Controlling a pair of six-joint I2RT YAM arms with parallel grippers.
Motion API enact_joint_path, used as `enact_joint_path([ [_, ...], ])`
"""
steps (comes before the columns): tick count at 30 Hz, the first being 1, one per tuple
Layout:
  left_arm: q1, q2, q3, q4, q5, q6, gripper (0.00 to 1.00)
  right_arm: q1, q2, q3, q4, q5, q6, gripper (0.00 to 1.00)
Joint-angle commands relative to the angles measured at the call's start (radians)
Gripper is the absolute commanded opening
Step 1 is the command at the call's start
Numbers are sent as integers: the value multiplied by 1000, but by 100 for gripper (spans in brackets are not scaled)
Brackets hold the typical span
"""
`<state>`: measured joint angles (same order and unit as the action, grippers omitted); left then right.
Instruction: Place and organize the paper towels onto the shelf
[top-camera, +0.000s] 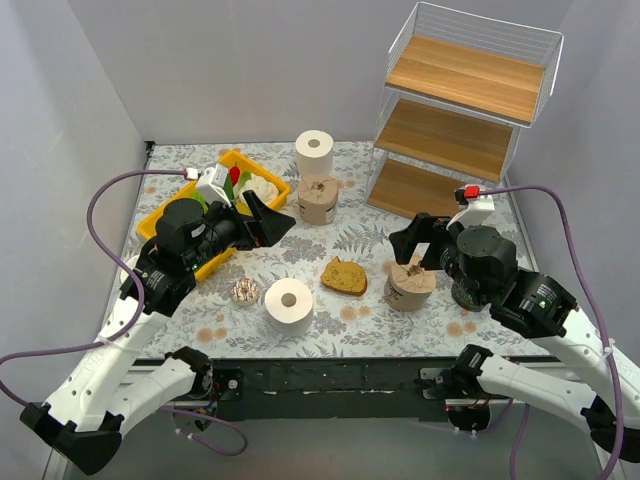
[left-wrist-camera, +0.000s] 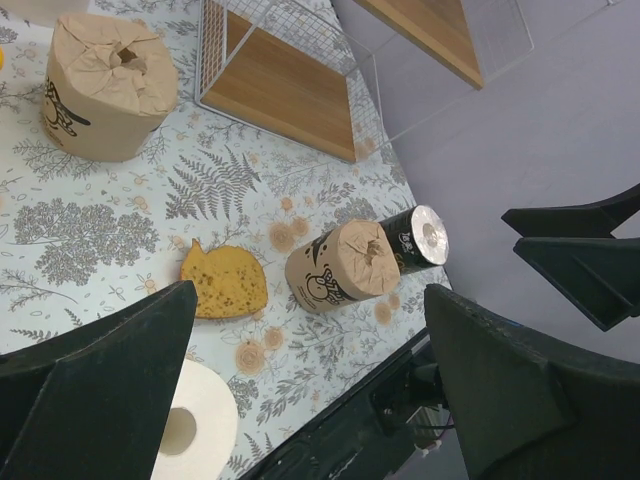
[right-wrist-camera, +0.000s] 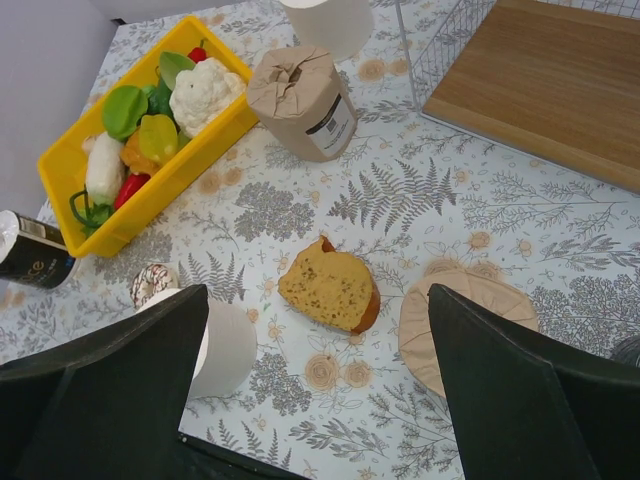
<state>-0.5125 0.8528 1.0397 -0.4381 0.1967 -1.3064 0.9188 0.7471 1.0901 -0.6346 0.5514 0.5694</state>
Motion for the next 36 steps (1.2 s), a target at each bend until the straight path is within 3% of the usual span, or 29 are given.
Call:
enact_joint_path([
  [1,3,-14,0,15,12,1,98,5,-26,-1,24,41,10,98],
  [13,3,-6,-20,33,-31,61,98,5,-34,-15,1,61,18,98],
  [22,3,6,-113,84,-184,206,98,5,63,-16,-184,110,47,96],
  [28,3,-64,-248,148,-232,222,98,5,277,-1,-263,108,47,82],
  [30,3,-93,-285,185,-224,208,98,3,325,4,-269,99,49,72],
  [36,3,-113,-294,188,-223,223,98,3,437,-59,-257,30,26,58],
])
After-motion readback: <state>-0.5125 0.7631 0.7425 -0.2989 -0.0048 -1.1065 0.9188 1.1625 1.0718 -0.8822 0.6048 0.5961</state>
